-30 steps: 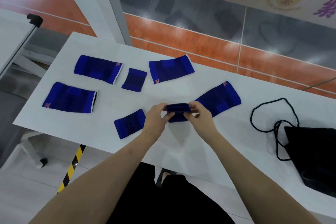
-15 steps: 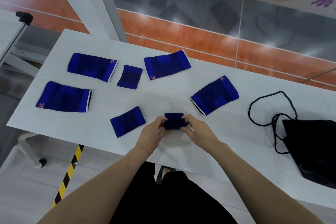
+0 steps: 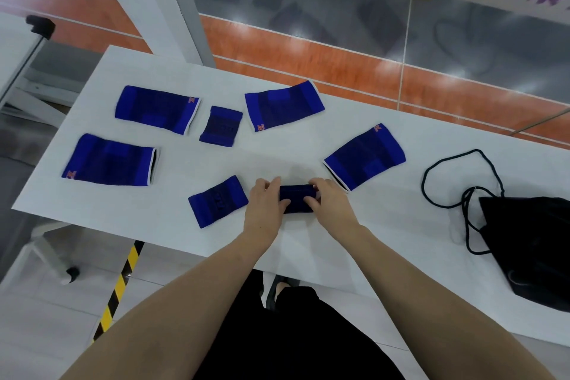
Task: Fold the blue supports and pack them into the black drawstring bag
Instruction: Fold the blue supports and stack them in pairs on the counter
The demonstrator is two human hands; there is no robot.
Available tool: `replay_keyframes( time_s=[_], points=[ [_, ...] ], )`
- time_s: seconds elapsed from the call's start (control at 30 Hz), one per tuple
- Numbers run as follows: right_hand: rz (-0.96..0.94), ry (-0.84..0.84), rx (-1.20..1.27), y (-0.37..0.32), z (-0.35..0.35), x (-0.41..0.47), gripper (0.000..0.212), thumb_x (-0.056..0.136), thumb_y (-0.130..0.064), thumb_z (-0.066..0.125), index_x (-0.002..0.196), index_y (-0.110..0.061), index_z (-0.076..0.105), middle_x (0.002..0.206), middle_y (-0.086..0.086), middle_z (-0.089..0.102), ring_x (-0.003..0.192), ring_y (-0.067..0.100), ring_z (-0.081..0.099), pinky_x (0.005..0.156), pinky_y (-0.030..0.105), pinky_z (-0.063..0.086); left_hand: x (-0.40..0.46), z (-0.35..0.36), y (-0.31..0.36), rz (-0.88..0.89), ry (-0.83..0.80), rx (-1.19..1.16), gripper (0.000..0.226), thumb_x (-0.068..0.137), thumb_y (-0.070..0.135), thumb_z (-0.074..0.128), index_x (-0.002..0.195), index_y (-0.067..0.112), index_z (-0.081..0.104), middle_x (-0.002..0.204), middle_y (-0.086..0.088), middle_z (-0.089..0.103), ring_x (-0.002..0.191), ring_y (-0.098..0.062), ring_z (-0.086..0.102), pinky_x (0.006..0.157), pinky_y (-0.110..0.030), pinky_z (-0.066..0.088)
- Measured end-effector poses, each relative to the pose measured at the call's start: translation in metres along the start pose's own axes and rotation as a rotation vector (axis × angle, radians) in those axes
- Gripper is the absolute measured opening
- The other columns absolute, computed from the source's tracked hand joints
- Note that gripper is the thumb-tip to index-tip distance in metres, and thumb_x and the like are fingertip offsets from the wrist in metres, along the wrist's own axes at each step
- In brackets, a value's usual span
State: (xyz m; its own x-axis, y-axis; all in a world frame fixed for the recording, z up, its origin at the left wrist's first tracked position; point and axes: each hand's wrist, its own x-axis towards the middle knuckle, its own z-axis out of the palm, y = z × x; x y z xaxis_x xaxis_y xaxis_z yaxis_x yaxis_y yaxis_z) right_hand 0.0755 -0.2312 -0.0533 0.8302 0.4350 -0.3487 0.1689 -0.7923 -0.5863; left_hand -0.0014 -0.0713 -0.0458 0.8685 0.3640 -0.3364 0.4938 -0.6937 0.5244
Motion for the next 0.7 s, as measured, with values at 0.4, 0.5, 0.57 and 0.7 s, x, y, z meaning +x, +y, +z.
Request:
replay_keyframes(
  time_s=[0.4,0.5,0.57,0.7],
  points=[
    [-0.243,0.16,-0.398,0.012,0.009,-0.014,0.038,0.098,-0.028,0.065,0.135,-0.02,0.063,0.135,-0.003,0.062,0.122,0.024,0.059,0.1,0.043,0.051,-0.034,0.006,-0.035,0.436,-0.089,0.587,0.073,0.09,0.009,0.056,0.157,0.019,0.028,0.167,-0.012,0.015,0.15,-0.034,0.024,0.118,-0.05,0.028],
    [-0.239,0.153,-0.494,0.013,0.012,-0.014,0.04,0.098,-0.032,0.065,0.137,-0.022,0.062,0.136,-0.006,0.063,0.121,0.024,0.059,0.096,0.043,0.051,-0.033,0.008,-0.03,0.4,-0.165,0.637,0.073,0.098,0.011,0.041,0.161,0.021,0.005,0.169,-0.007,-0.011,0.155,-0.034,-0.003,0.124,-0.054,0.004],
    [-0.232,0.145,-0.517,0.013,0.015,-0.014,0.04,0.098,-0.033,0.065,0.137,-0.023,0.061,0.137,-0.007,0.062,0.118,0.024,0.06,0.093,0.041,0.05,-0.035,0.006,-0.025,0.371,-0.189,0.654,0.073,0.099,0.012,0.037,0.16,0.022,-0.002,0.168,-0.006,-0.018,0.155,-0.033,-0.009,0.124,-0.055,-0.002],
    [-0.218,0.142,-0.532,0.012,0.017,-0.012,0.038,0.1,-0.033,0.062,0.137,-0.025,0.06,0.138,-0.008,0.059,0.113,0.023,0.06,0.087,0.039,0.048,-0.037,0.005,-0.02,0.339,-0.225,0.661,0.075,0.099,0.014,0.036,0.161,0.021,-0.006,0.166,-0.006,-0.023,0.154,-0.034,-0.011,0.123,-0.057,-0.002]
  ],
)
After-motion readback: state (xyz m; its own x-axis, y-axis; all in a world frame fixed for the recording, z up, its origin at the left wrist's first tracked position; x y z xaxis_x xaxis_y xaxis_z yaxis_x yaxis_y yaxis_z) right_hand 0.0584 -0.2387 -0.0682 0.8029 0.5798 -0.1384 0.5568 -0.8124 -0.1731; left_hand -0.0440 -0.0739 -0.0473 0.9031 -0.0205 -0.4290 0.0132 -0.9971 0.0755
